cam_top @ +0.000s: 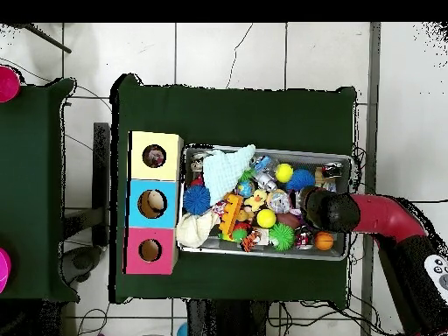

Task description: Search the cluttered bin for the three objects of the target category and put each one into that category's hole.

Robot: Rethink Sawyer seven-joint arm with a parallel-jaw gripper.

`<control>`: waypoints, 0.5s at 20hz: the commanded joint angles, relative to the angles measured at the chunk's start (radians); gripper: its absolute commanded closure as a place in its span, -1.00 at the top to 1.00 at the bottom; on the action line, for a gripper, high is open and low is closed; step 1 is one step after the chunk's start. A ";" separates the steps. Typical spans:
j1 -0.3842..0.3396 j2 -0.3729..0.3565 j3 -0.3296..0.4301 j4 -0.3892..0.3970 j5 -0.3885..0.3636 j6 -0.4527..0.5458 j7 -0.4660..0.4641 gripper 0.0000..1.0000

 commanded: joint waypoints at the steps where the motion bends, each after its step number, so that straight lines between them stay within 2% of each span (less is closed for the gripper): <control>1: 0.039 -0.085 0.008 0.275 0.079 -0.075 0.151 -1.00; 5: 0.079 -0.111 -0.010 0.329 0.116 -0.125 0.213 -1.00; 10: 0.133 -0.110 -0.056 0.342 0.141 -0.186 0.238 -1.00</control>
